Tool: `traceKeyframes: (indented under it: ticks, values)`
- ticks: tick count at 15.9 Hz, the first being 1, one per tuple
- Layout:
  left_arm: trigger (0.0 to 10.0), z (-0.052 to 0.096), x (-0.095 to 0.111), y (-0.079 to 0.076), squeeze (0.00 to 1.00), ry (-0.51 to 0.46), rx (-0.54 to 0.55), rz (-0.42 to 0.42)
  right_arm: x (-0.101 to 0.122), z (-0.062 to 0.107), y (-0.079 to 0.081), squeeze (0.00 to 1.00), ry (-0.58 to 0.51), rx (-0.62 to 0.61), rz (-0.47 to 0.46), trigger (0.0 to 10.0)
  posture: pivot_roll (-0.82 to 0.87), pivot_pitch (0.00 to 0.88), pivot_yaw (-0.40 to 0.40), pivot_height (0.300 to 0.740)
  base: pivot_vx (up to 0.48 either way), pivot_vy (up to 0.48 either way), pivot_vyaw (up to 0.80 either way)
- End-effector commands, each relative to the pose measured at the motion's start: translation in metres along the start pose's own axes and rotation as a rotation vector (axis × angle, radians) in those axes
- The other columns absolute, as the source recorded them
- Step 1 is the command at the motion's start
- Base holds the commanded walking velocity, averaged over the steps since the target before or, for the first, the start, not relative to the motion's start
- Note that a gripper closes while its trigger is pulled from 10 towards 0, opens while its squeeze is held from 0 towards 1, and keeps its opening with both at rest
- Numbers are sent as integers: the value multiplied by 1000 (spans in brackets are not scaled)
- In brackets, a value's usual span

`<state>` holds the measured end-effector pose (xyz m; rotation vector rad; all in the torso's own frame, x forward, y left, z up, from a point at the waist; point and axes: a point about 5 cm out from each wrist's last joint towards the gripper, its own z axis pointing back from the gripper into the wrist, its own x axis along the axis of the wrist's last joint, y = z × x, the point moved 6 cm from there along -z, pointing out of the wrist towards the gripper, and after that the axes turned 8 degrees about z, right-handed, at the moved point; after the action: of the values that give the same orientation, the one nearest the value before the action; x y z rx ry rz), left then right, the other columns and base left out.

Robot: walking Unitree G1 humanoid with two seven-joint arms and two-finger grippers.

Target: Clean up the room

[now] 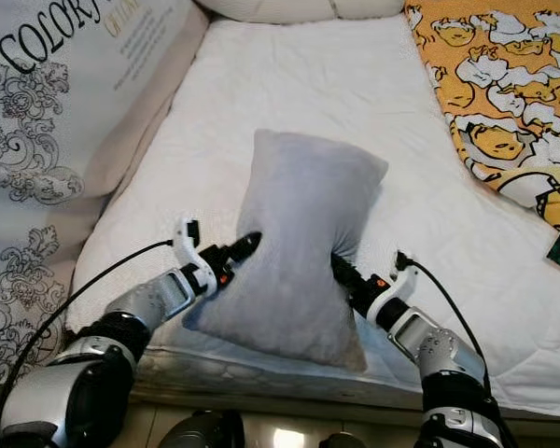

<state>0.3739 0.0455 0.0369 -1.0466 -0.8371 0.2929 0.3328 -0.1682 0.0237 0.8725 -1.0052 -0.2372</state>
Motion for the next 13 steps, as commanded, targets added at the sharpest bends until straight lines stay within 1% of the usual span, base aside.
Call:
traceKeyframes:
  ticks: [1,2,3,4,7,9,10,11,13]
  values:
    - [10000,-5,-30,-1,0,80,-6,18,-12,-9,8,0,47,24,-2,1843,-82,123,91,740,0,0,0]
    - [3961,-7,-30,-5,0,75,-26,27,-11,-11,9,0,44,31,10,0,-78,121,90,740,0,0,0]
    - [0,-8,-32,-8,0,88,-42,0,-12,-12,11,0,47,39,20,0,-72,115,89,740,0,0,0]
    - [0,-8,-34,-10,0,102,-49,-52,-13,-13,14,0,52,56,30,0,-69,111,87,740,0,0,0]
    - [0,-10,-34,-10,0,104,-37,-90,-13,-16,18,0,48,73,35,0,-61,98,86,740,0,0,0]
    - [0,-10,-39,-11,0,128,-44,-133,-13,-18,19,0,46,77,39,0,-59,89,90,740,0,0,0]
    - [0,-10,-39,-12,0,129,-50,-146,-15,-18,17,0,60,60,82,0,-58,87,92,740,0,0,0]
    - [0,-11,-37,-12,0,111,-47,-142,-16,-18,16,0,68,45,94,0,-56,83,95,740,0,0,0]
    - [0,-11,-34,-13,0,90,-52,-135,-14,-18,16,0,54,37,82,0,-55,80,98,740,0,0,0]
